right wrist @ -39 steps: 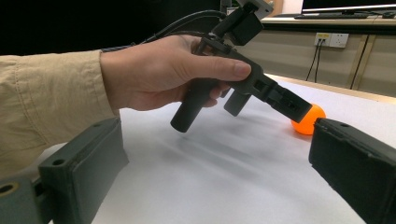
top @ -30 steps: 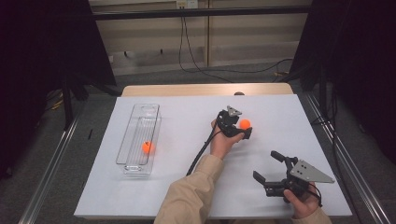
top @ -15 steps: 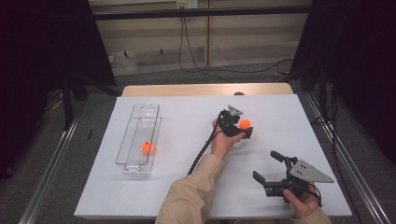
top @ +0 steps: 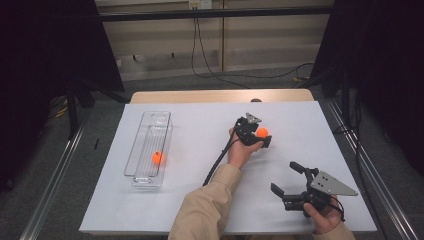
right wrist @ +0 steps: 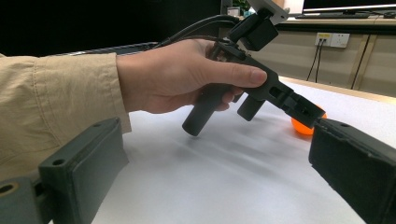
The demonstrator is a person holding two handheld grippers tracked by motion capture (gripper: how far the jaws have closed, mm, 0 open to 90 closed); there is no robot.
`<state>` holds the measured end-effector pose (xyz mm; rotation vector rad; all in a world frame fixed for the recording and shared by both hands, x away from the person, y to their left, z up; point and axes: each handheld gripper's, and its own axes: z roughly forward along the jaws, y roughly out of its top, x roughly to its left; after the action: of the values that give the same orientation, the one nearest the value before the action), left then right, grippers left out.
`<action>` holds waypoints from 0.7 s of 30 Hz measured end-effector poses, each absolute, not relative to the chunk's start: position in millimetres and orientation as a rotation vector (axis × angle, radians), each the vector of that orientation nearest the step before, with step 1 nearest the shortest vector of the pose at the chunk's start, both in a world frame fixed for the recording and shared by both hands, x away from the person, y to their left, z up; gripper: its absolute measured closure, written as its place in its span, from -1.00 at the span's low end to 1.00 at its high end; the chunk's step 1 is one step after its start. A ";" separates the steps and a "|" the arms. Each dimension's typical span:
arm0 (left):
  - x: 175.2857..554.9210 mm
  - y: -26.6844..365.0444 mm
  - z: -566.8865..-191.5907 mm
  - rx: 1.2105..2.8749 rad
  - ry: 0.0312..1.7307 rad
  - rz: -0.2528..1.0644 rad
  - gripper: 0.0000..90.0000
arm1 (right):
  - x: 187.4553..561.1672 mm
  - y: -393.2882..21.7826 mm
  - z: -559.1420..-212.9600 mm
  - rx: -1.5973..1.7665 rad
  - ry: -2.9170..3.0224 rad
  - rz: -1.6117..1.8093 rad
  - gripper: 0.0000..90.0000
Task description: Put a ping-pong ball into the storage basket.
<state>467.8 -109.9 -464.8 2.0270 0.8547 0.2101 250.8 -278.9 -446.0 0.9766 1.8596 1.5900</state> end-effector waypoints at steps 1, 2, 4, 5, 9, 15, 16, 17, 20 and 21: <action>468.1 -110.4 -464.7 2.028 0.857 0.210 -0.54 | 250.8 -278.9 -446.0 0.977 1.860 1.590 -0.94; 468.5 -111.0 -464.7 2.030 0.861 0.212 -0.53 | 250.8 -278.9 -445.9 0.977 1.859 1.590 -0.94; 469.2 -112.2 -465.2 2.029 0.866 0.209 -0.51 | 250.7 -278.9 -445.9 0.978 1.858 1.591 -0.93; 470.0 -112.7 -465.5 2.032 0.866 0.212 -0.50 | 250.7 -278.8 -445.8 0.979 1.856 1.593 -0.94; 472.2 -113.5 -466.2 2.035 0.871 0.222 -0.47 | 250.9 -279.0 -445.8 0.977 1.856 1.595 -0.94; 475.6 -112.9 -468.6 2.047 0.875 0.232 -0.36 | 250.7 -279.5 -445.6 0.980 1.853 1.599 -0.94; 476.2 -112.6 -469.0 2.046 0.876 0.227 -0.34 | 250.6 -279.6 -445.6 0.980 1.852 1.601 -0.94; 476.8 -112.3 -469.5 2.044 0.882 0.227 -0.34 | 250.7 -279.7 -445.6 0.979 1.851 1.601 -0.93; 477.7 -111.8 -470.6 2.053 0.880 0.228 -0.32 | 250.8 -279.7 -445.6 0.980 1.849 1.601 -0.93; 477.8 -112.0 -470.8 2.050 0.881 0.224 -0.32 | 250.8 -279.7 -445.6 0.980 1.848 1.602 -0.94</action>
<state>477.8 -112.0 -470.8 2.0500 0.8809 0.2239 250.8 -279.7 -445.6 0.9801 1.8483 1.6021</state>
